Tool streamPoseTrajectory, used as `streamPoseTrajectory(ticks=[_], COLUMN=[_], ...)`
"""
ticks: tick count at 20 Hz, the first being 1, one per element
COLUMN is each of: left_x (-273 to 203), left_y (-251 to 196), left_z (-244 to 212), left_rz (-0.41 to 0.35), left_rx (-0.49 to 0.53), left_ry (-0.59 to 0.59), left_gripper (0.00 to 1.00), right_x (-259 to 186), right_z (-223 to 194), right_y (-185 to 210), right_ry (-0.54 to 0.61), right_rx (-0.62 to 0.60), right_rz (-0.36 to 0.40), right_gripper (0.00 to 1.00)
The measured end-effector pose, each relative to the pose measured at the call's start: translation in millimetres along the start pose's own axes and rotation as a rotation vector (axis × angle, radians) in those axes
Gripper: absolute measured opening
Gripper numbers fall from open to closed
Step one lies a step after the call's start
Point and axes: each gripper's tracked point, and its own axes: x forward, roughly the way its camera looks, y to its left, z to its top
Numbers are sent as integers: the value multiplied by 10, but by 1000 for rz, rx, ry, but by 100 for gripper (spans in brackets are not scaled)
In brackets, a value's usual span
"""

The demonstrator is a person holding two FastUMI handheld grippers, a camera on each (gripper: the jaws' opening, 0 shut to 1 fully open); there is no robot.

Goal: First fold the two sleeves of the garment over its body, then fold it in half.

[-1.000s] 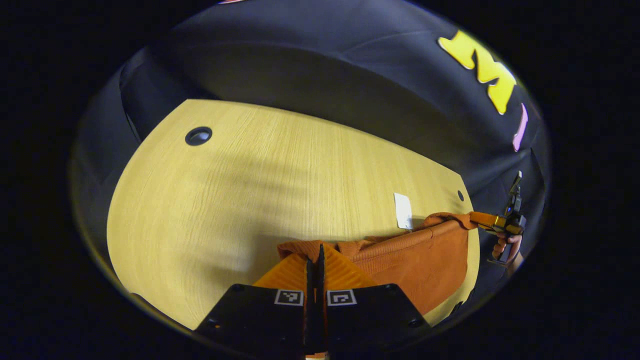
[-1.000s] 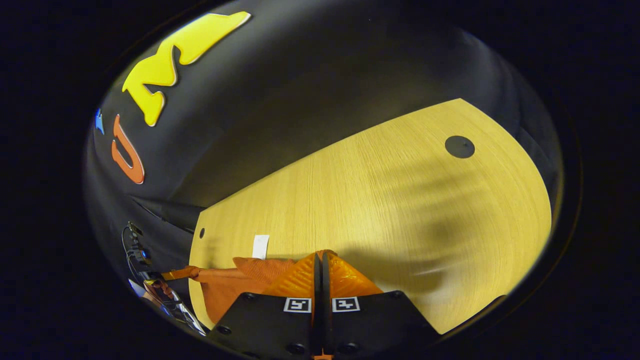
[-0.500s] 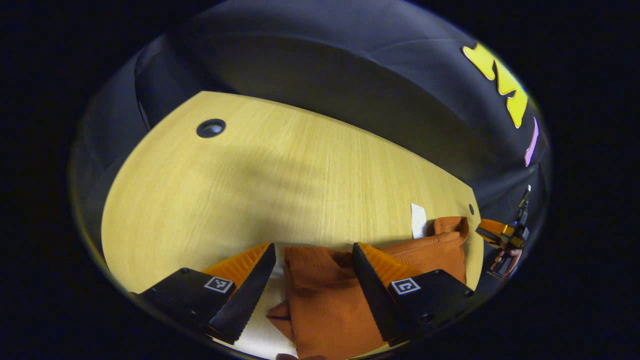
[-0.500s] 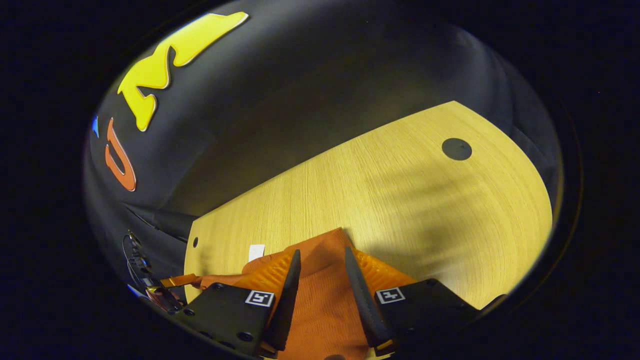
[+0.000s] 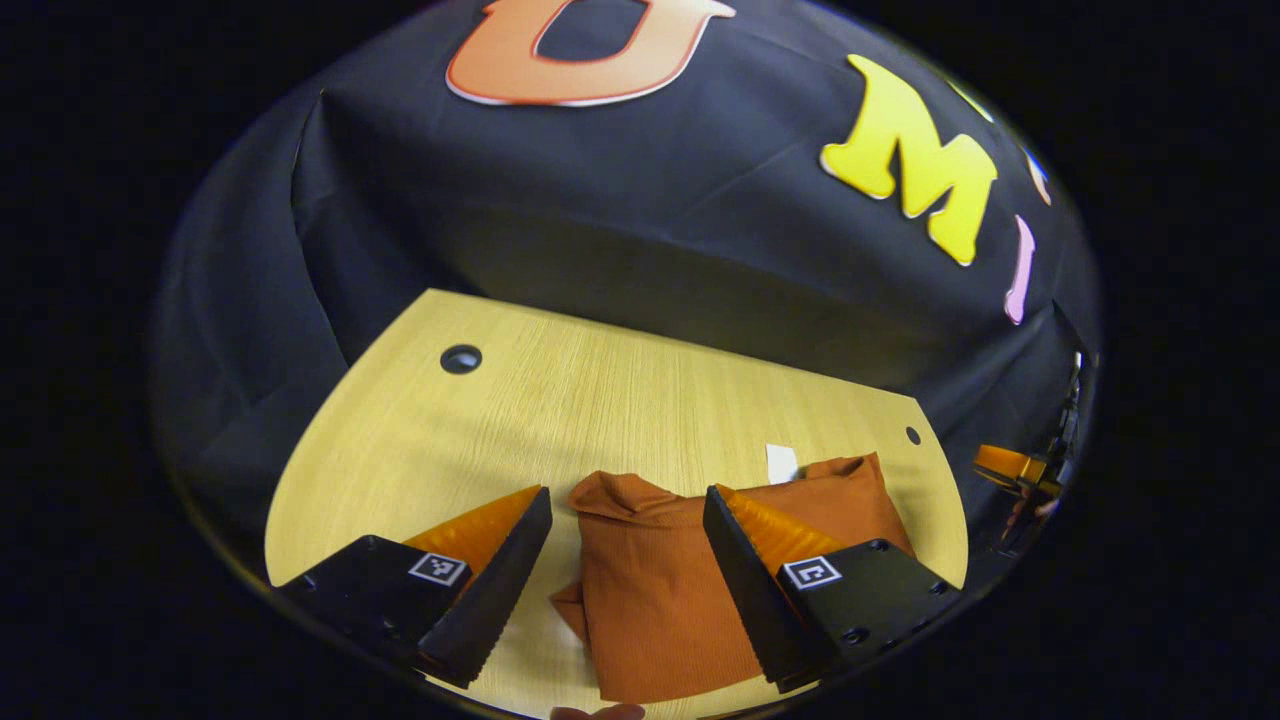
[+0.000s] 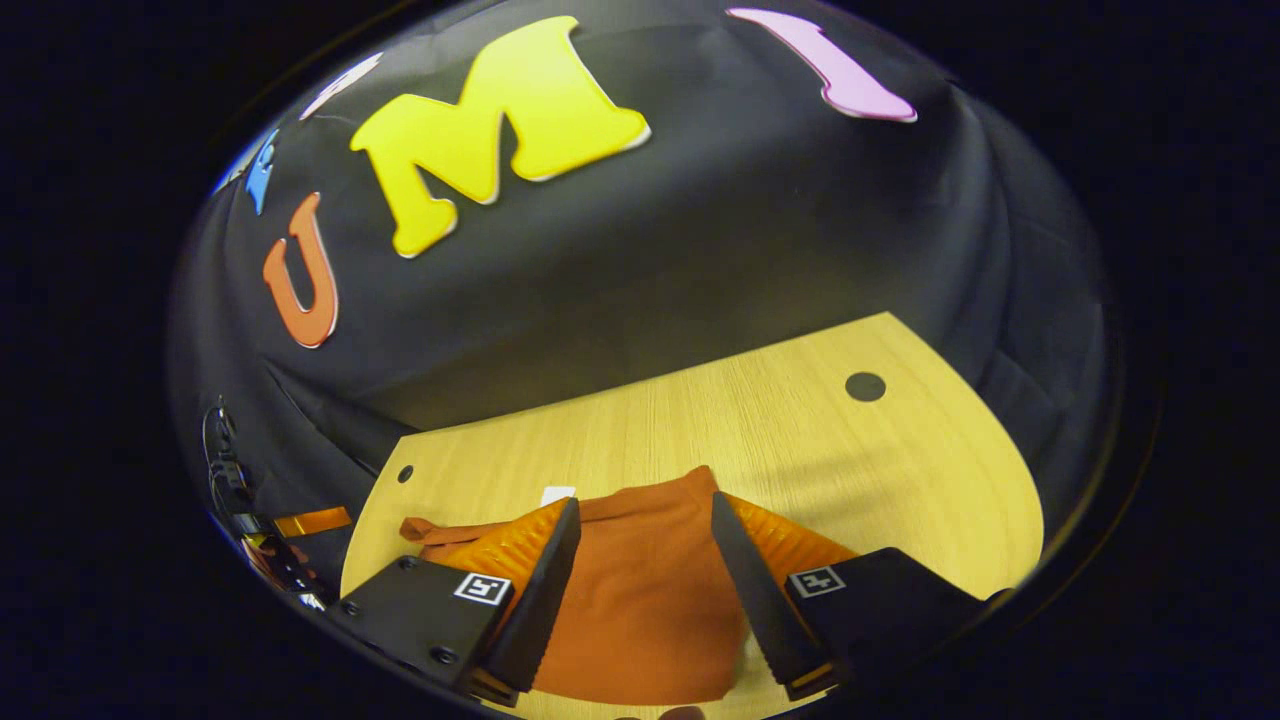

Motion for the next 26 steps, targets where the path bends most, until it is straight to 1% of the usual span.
streamPoseTrajectory(ticks=[1,4,7,8,9,10,12,13,14,15,16,17,18,19,20,21,22,24,25,26], left_x=[-167,-684,-1318,-1600,-1839,-1861,-2303,-2490,-2694,-2873,-3038,-3150,-3214,-3249,-3268,-3286,-3289,-3313,-3335,-3332], left_y=[-83,-393,-740,-860,-975,-1071,-1206,-1261,-1314,-1357,-1392,-1420,-1467,-1532,-1589,-1651,-1727,-1776,-1804,-1835], left_z=[63,238,403,454,494,519,553,556,534,479,414,334,236,135,15,-96,-155,-245,-248,-239], left_rz=[3,10,5,11,19,33,82,103,121,138,155,173,182,182,175,162,146,134,123,111], left_rx=[16,62,87,91,92,90,105,109,114,117,126,136,141,147,147,131,124,121,128,139], left_ry=[-36,-159,-307,-355,-404,-451,-547,-586,-629,-662,-691,-701,-698,-685,-673,-661,-657,-664,-676,-692], left_gripper=[99,99,98,98,98,98,98,98,87,98,97,87,87,97,87,87,98,98,98,98], right_x=[-211,-779,-1362,-1557,-1759,-1945,-2290,-2447,-2607,-2742,-2870,-2997,-3103,-3206,-3296,-3373,-3437,-3539,-3571,-3587], right_z=[65,292,343,351,349,348,297,269,258,228,212,179,158,111,54,7,-37,-137,-205,-258], right_y=[85,344,613,676,735,785,894,897,903,917,912,878,844,840,828,819,798,736,734,723], right_ry=[-41,-162,-255,-283,-310,-335,-373,-392,-415,-435,-456,-475,-502,-520,-528,-537,-549,-563,-568,-570], right_rx=[-20,-68,-116,-133,-144,-150,-171,-176,-176,-171,-170,-180,-189,-208,-223,-241,-251,-260,-257,-260], right_rz=[-6,-12,14,23,31,37,63,64,71,80,85,82,75,75,68,66,55,45,43,39], right_gripper=[85,86,85,86,86,86,86,86,86,86,86,86,86,86,81,80,86,86,81,82])
